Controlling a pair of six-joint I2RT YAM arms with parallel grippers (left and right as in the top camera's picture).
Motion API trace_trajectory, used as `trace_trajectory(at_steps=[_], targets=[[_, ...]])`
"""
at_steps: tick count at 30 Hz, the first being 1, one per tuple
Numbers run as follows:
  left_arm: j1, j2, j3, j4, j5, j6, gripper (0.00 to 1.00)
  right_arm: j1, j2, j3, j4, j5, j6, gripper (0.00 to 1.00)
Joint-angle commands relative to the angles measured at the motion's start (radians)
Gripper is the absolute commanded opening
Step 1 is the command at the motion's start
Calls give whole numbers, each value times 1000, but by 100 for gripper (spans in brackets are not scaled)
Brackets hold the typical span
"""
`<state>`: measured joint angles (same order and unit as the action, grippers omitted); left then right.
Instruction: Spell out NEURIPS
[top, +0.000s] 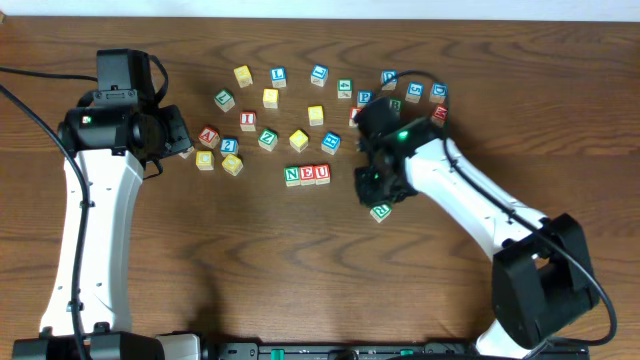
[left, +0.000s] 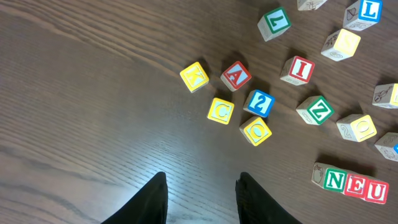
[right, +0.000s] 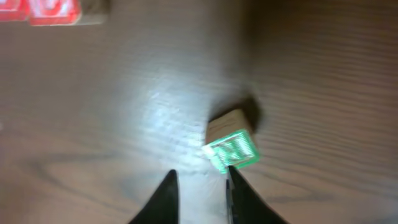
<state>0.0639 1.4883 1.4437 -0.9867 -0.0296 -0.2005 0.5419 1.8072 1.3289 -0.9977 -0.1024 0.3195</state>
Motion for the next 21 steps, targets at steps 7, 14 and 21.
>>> trace_trajectory(at_steps=[7,14,21], targets=[[3,-5,2,1,-9,21,36,50,28,-117,63,5,-37,4],[3,-5,2,2,-9,21,36,37,28,-171,97,112,28,3],[3,-5,2,0,-9,21,36,14,28,-198,132,207,66,2]])
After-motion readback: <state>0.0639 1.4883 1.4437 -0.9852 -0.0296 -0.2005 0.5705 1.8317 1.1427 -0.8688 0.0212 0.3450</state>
